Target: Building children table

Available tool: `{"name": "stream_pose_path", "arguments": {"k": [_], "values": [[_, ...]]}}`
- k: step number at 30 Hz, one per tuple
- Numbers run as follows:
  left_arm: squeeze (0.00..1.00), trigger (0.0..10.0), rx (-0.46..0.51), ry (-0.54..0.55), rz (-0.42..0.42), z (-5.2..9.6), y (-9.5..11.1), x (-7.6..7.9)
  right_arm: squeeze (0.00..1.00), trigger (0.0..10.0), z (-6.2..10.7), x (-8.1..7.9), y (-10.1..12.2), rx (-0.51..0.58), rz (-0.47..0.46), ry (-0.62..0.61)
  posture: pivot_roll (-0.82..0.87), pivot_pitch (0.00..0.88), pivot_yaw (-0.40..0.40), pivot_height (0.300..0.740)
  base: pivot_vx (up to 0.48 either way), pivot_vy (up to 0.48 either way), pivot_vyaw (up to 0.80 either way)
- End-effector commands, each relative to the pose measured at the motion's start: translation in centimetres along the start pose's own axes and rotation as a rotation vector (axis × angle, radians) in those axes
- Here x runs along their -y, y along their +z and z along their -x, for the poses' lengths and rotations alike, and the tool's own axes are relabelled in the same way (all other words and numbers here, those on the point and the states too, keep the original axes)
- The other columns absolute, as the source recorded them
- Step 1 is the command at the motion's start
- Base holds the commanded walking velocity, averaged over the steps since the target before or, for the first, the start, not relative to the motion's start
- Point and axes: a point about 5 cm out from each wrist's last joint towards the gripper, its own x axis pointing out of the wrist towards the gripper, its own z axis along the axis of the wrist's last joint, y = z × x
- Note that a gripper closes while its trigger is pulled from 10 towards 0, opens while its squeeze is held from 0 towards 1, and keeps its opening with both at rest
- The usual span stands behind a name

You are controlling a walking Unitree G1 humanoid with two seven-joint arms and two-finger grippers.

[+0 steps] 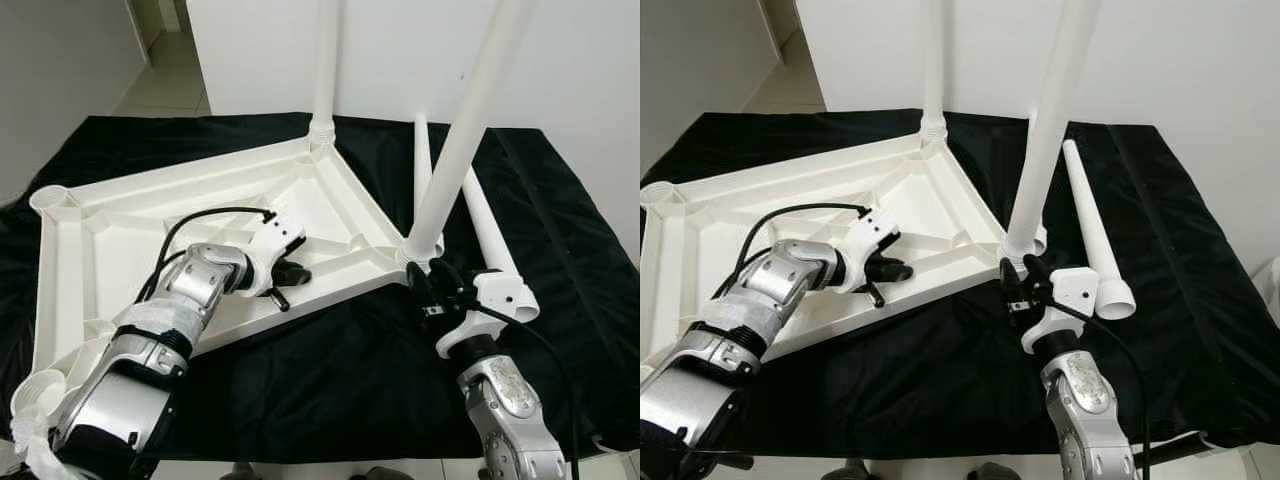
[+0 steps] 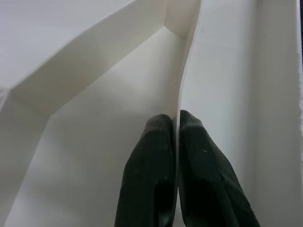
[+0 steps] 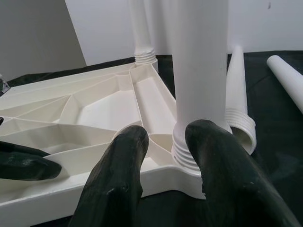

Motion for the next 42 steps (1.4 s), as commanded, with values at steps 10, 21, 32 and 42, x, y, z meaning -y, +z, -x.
{"name": "stream_pose_path", "arguments": {"k": [10,21,32,42], "values": [[0.0,10.0,0.021,0.564,0.024,1.9,-0.1,-4.7,0.0,10.0,0.0,0.0,0.0,-0.002,-0.001,-0.007,-0.06,0.002,0.031,0.74,0.0,0.0,0.0],[0.0,10.0,0.061,0.365,-0.153,1.2,0.8,-3.5,0.0,10.0,-0.1,-0.2,0.0,-0.002,-0.004,0.005,-0.06,0.0,0.036,0.74,0.0,0.0,0.0],[1.0,10.0,0.134,0.228,-0.166,1.3,1.6,-3.0,0.0,10.0,0.2,-0.5,-0.2,-0.01,-0.011,0.009,-0.06,0.011,0.043,0.74,0.0,0.0,0.0],[0.0,10.0,0.157,0.187,-0.214,2.2,2.2,-3.4,0.0,10.0,0.4,-0.8,-0.1,-0.003,-0.027,0.028,-0.07,0.012,0.044,0.74,0.0,0.0,0.0]]}}
